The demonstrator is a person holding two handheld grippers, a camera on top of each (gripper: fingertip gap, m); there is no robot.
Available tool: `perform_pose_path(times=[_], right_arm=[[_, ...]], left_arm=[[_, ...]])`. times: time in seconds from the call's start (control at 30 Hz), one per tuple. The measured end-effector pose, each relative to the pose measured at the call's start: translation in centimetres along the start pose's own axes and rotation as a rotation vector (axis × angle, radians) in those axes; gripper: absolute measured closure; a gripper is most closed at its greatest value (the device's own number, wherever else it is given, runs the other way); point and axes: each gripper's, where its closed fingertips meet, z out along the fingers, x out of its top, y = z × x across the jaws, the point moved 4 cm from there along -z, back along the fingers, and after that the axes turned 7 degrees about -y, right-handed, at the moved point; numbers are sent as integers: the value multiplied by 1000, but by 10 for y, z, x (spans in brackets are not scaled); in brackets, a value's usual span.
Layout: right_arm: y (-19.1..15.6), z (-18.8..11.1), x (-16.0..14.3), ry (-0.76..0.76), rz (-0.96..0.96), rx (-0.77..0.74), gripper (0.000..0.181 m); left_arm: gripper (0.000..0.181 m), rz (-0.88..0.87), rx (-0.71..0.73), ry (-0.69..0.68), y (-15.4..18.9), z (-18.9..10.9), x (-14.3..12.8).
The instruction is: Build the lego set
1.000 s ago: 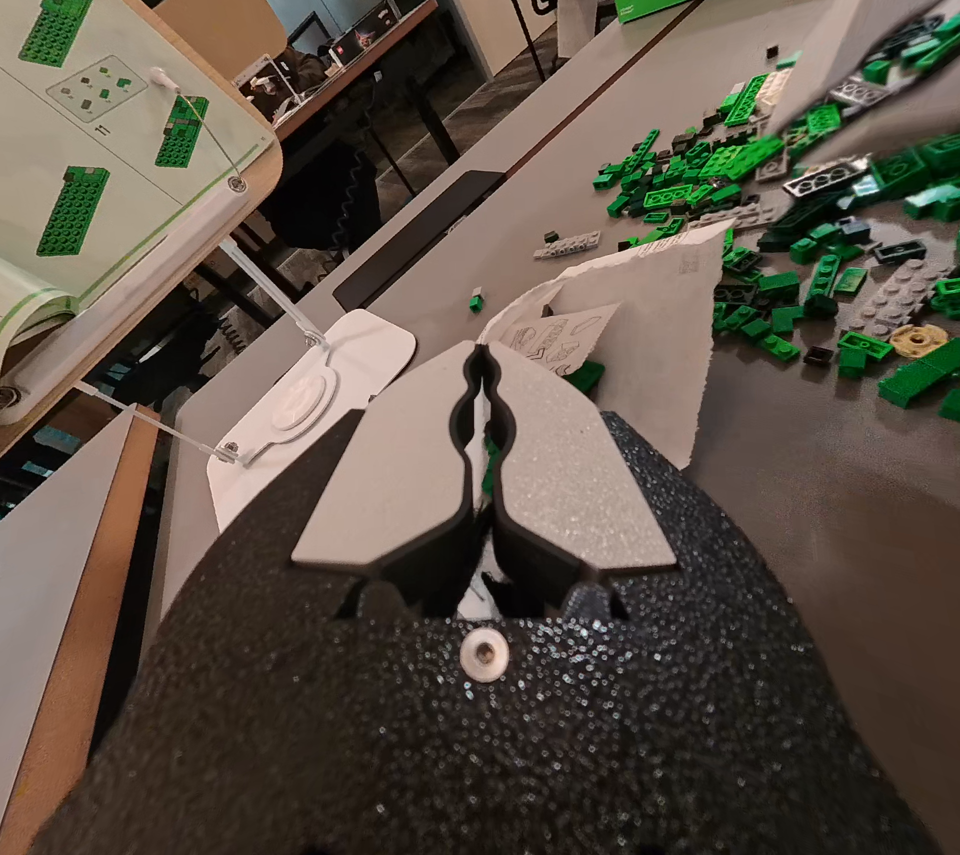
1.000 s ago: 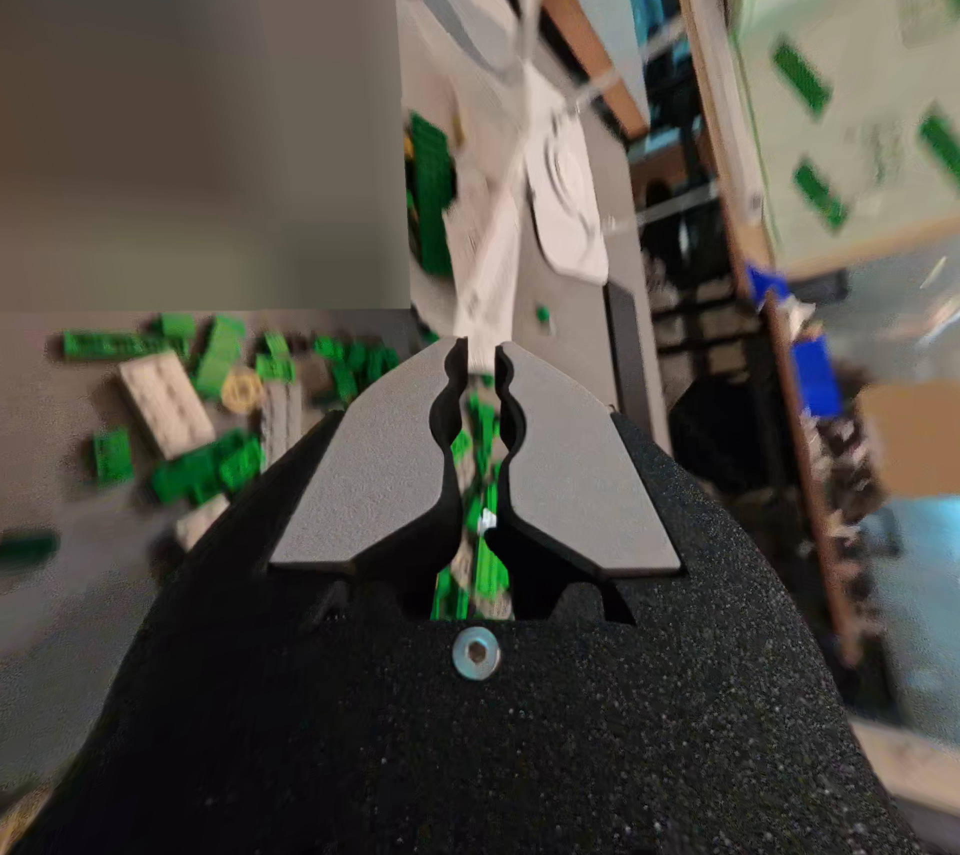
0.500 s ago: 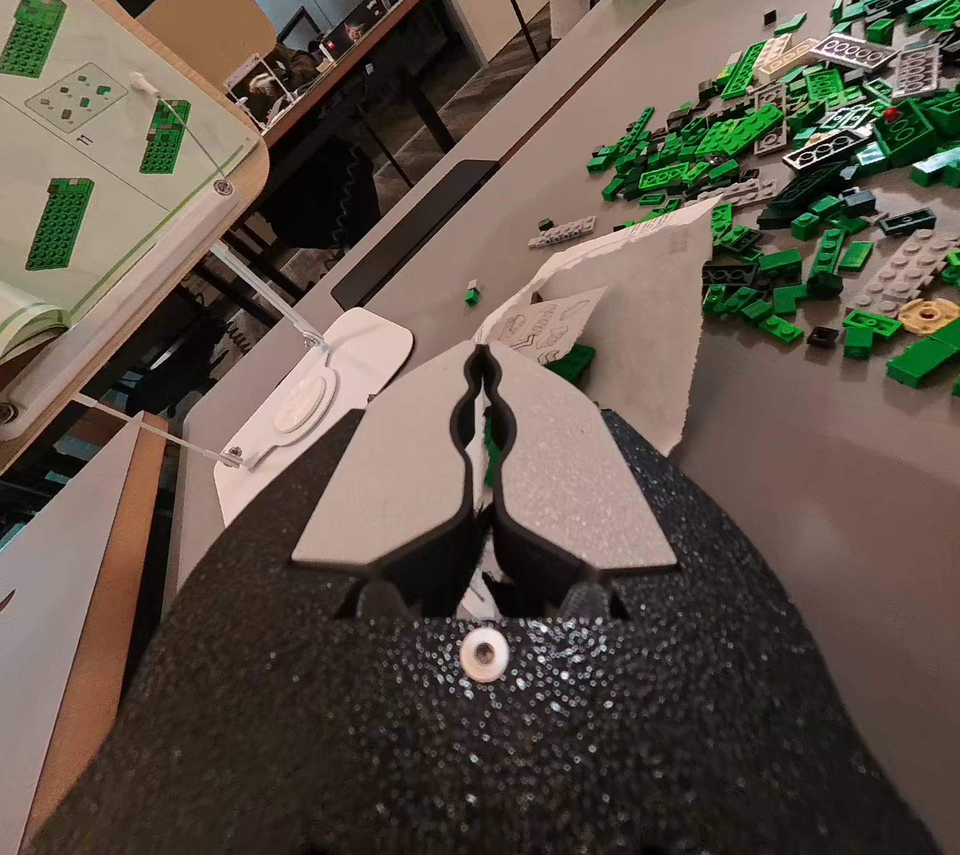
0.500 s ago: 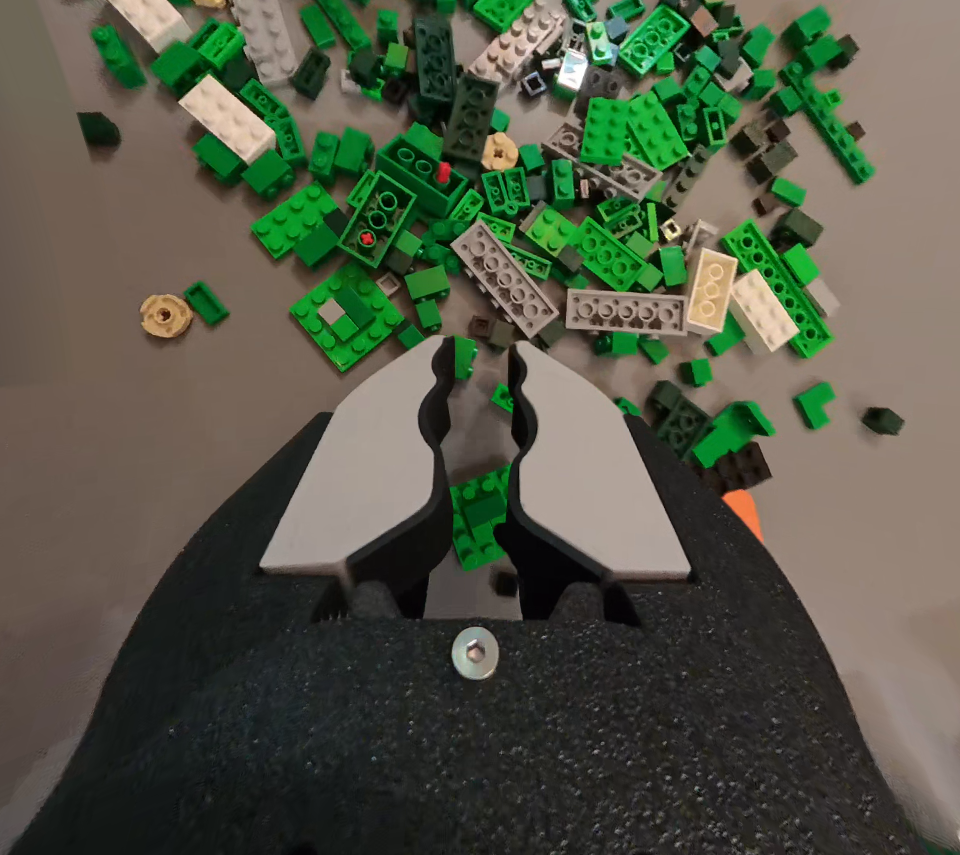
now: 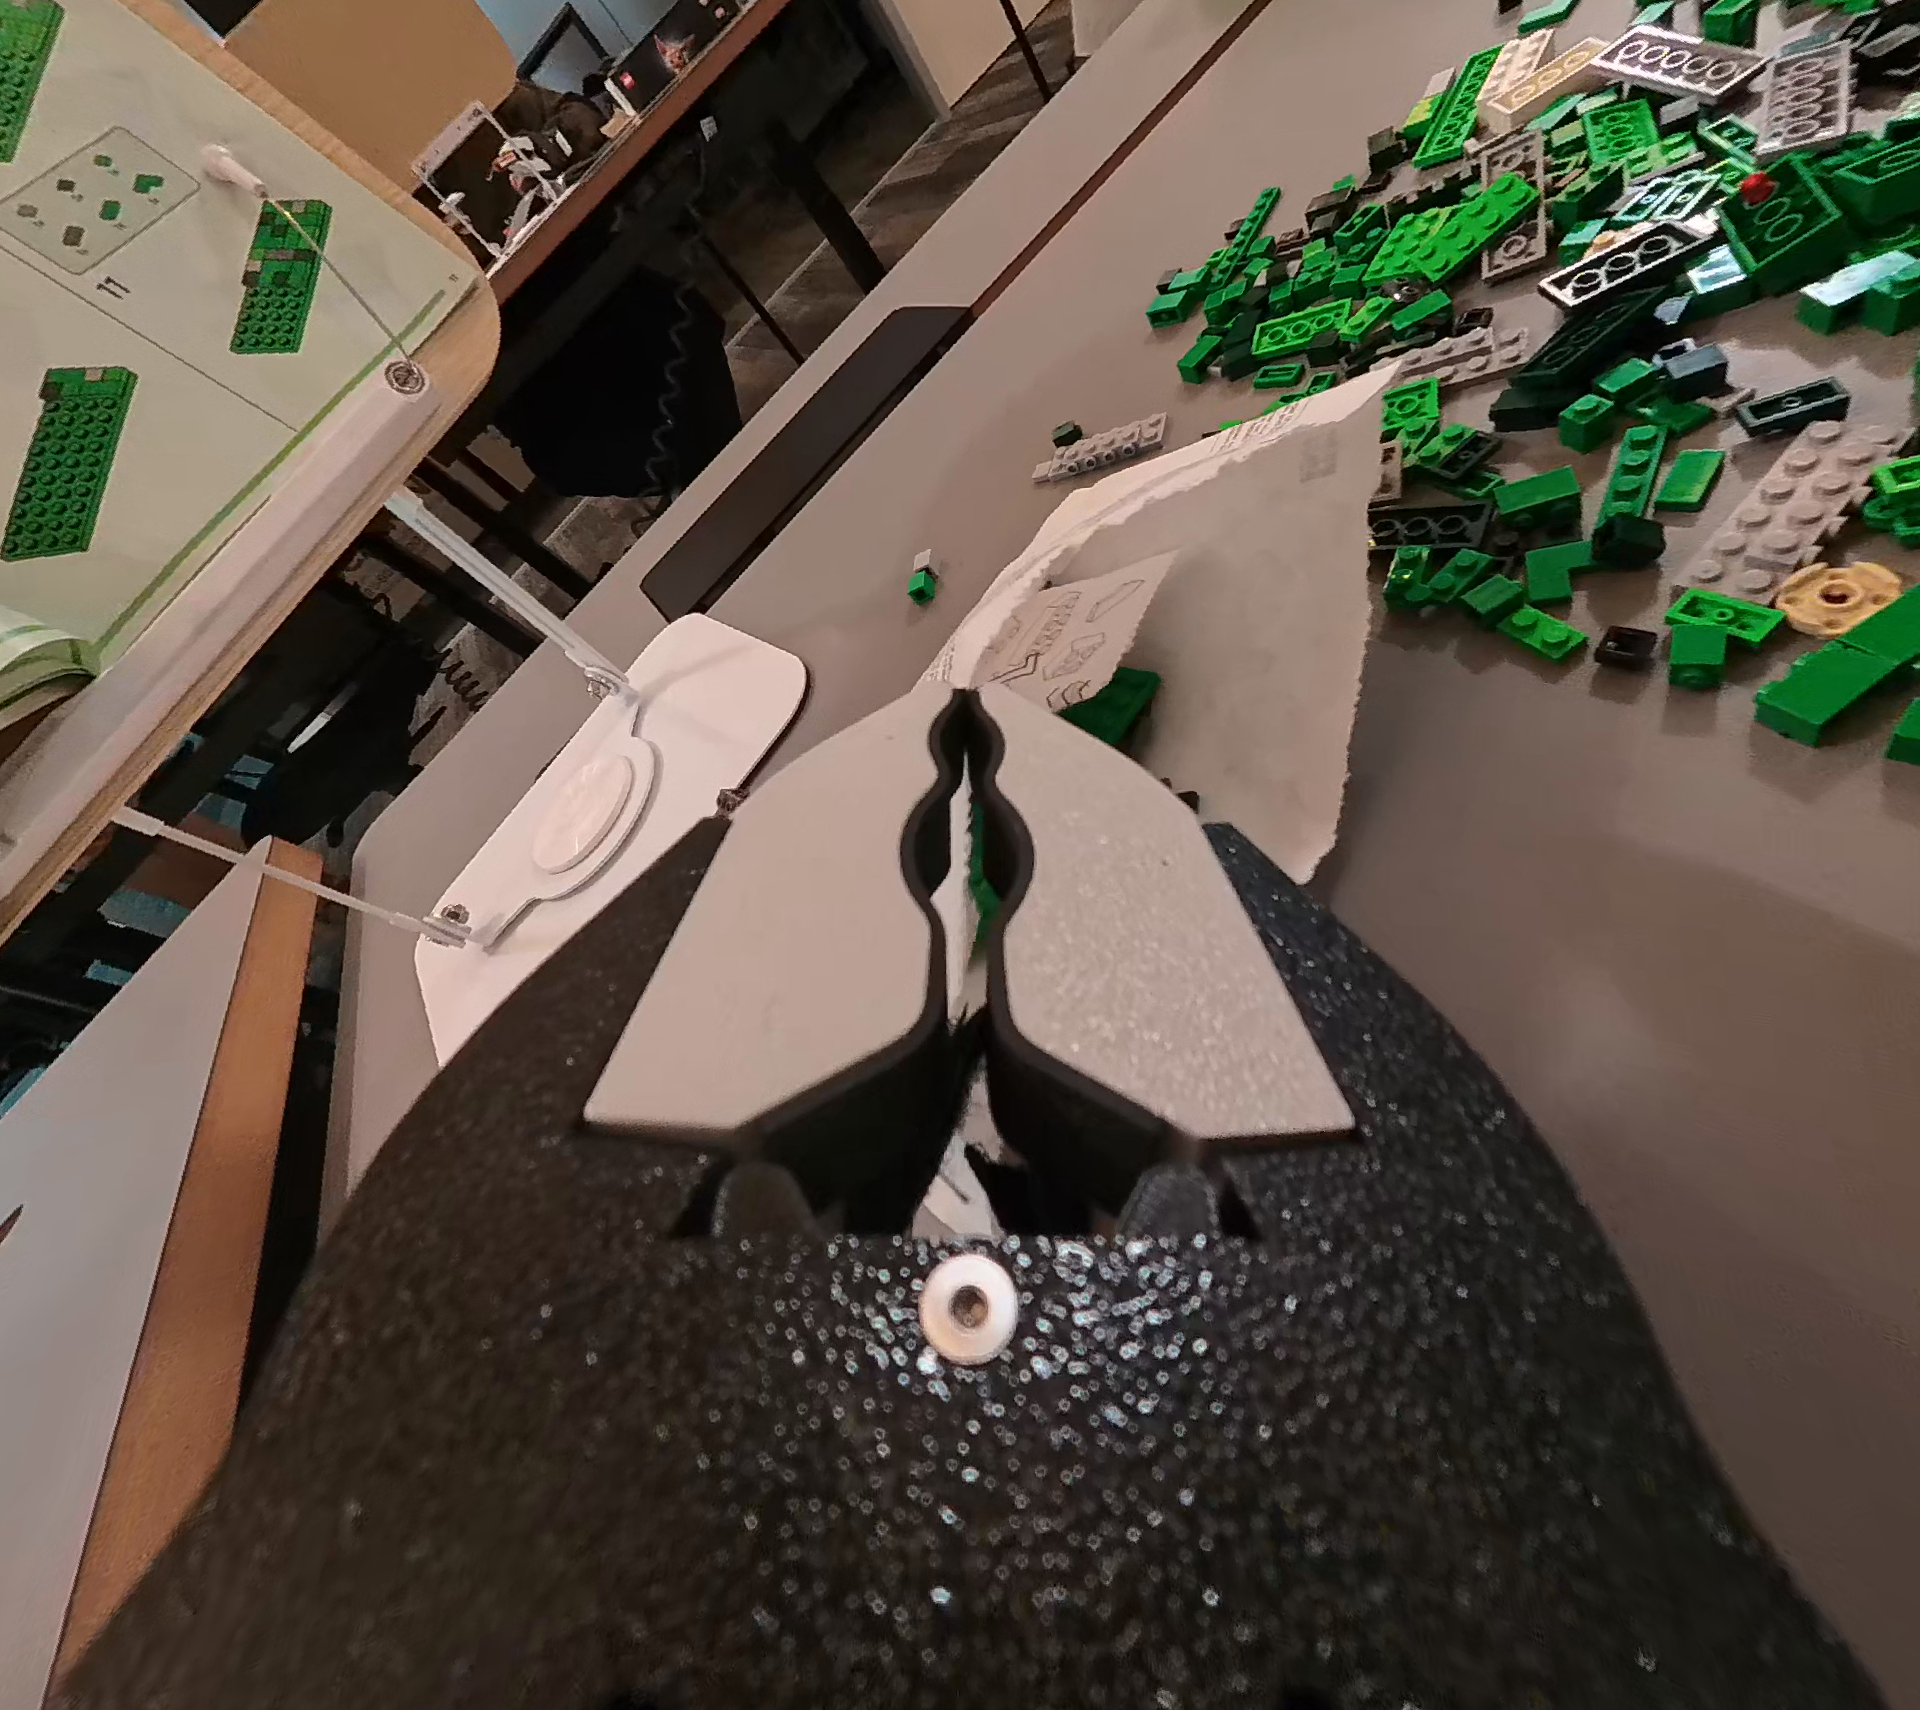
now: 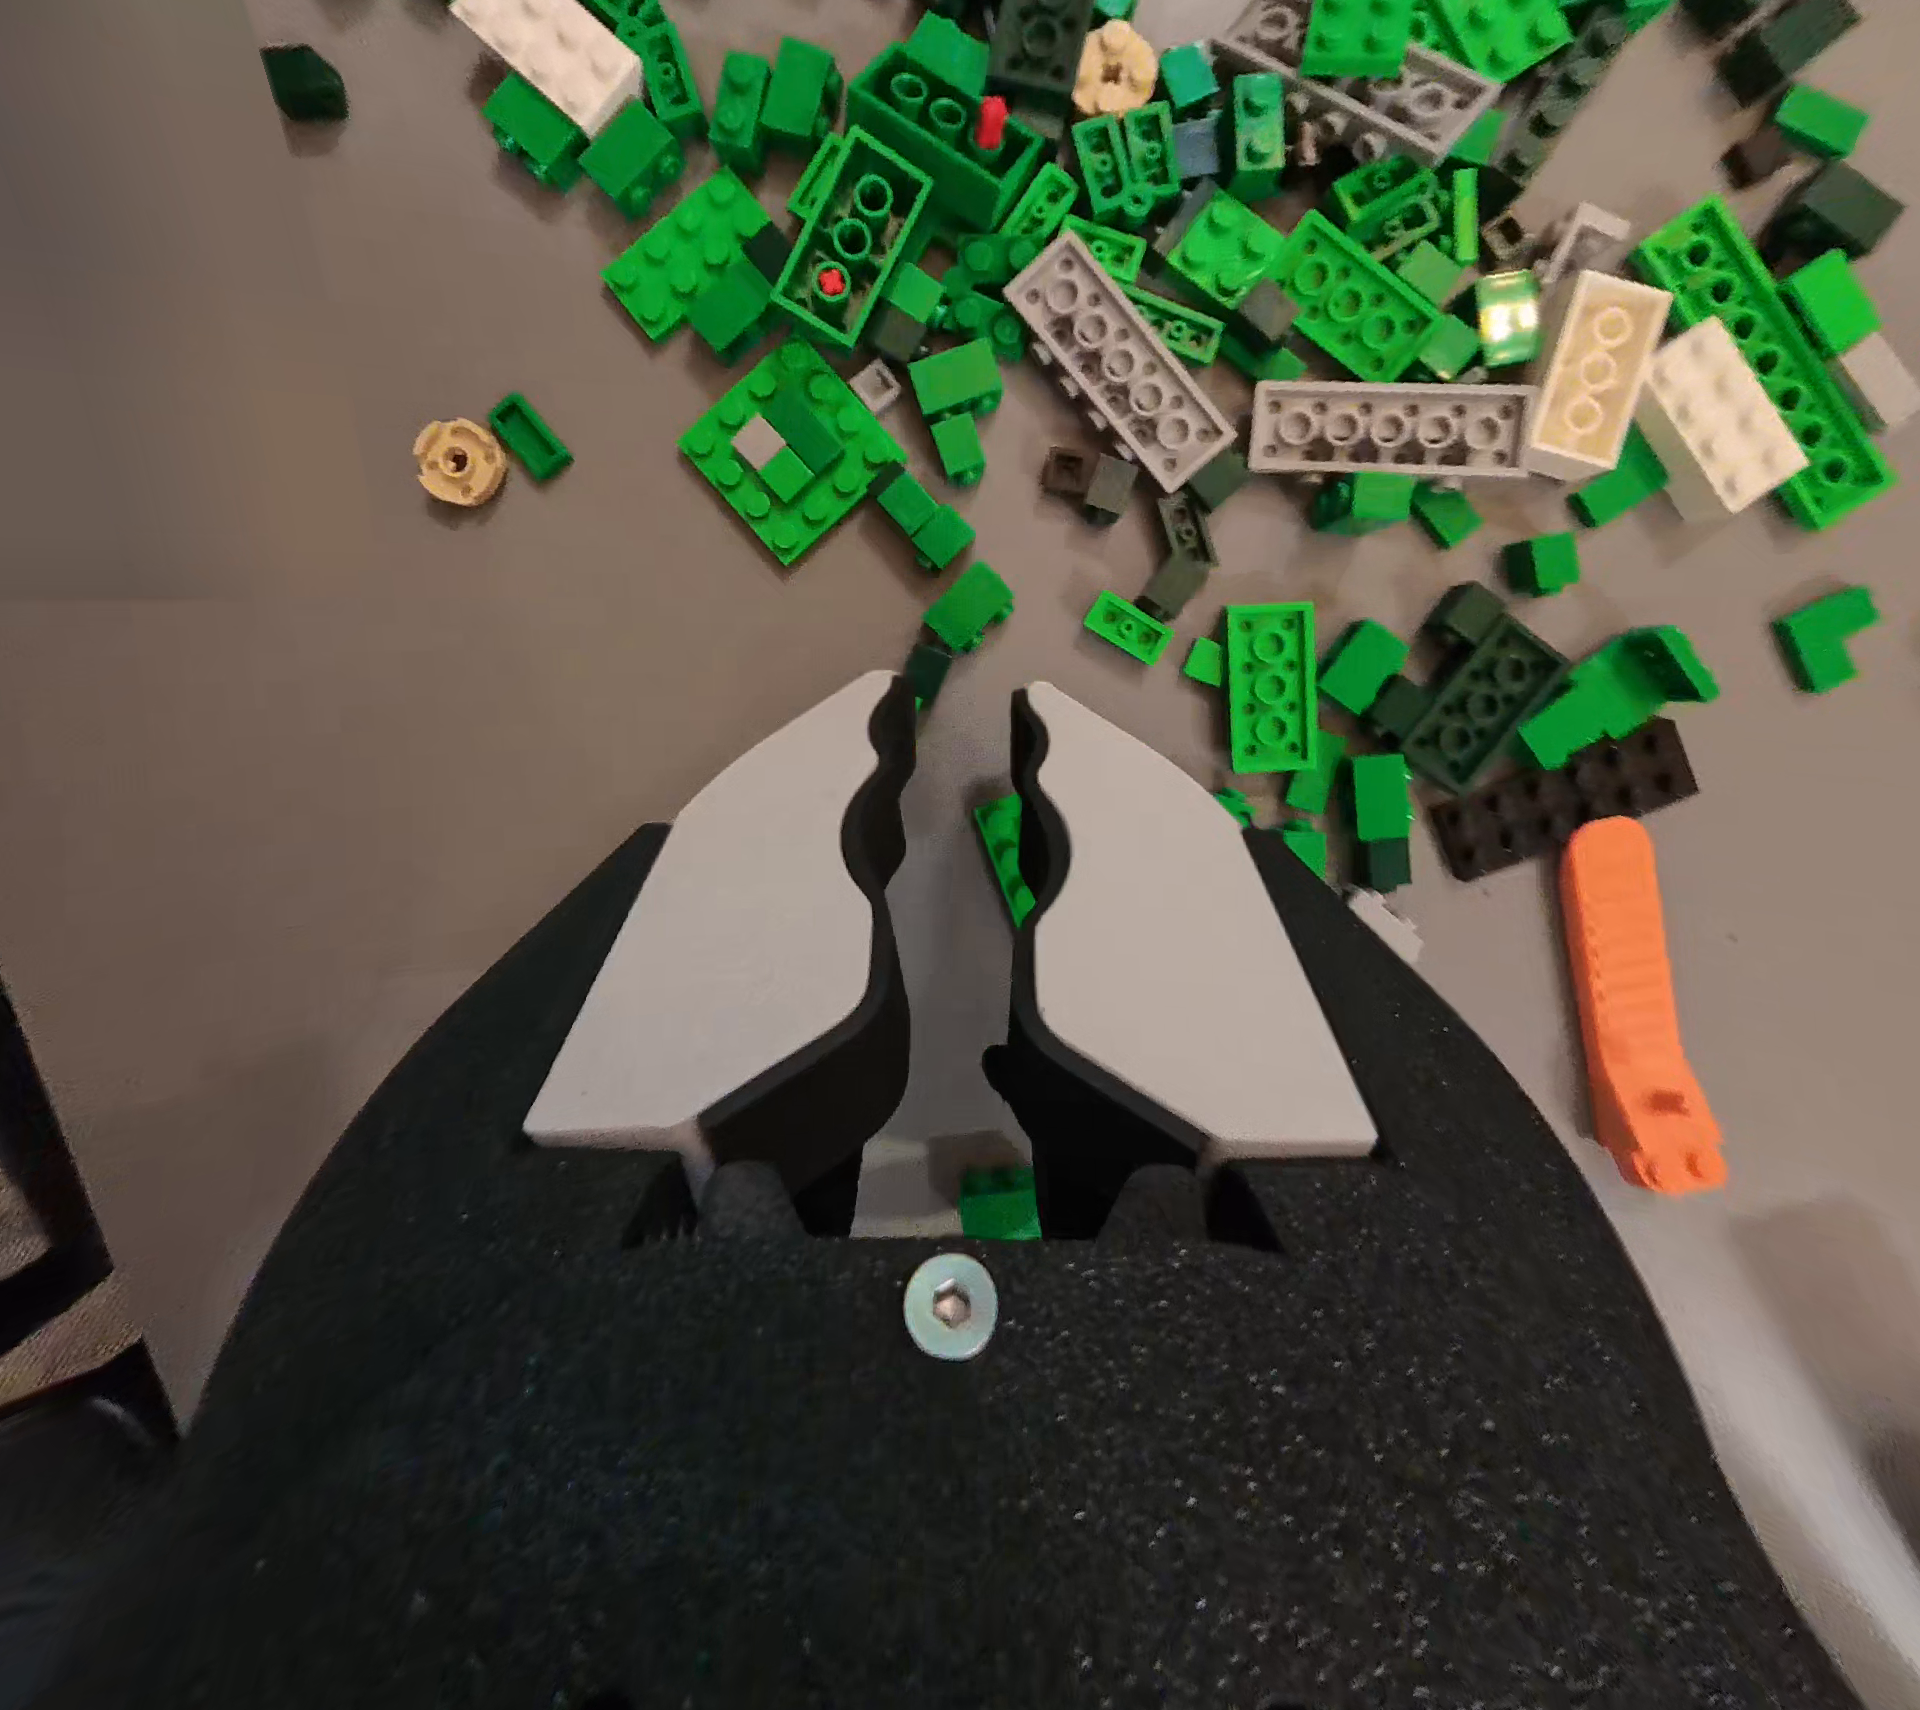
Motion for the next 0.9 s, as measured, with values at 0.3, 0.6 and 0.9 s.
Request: perform_pose_path(times=[0.3,0.6,0.9], right_arm=[[-16,9,25,88,-91,68,161],[-12,29,39,30,-124,48,146],[-35,28,31,-9,-133,229,153]], left_arm=[[181,1,-18,-8,2,2,-2],[181,17,-28,-13,5,3,-2],[181,28,-37,-17,8,3,-3]])
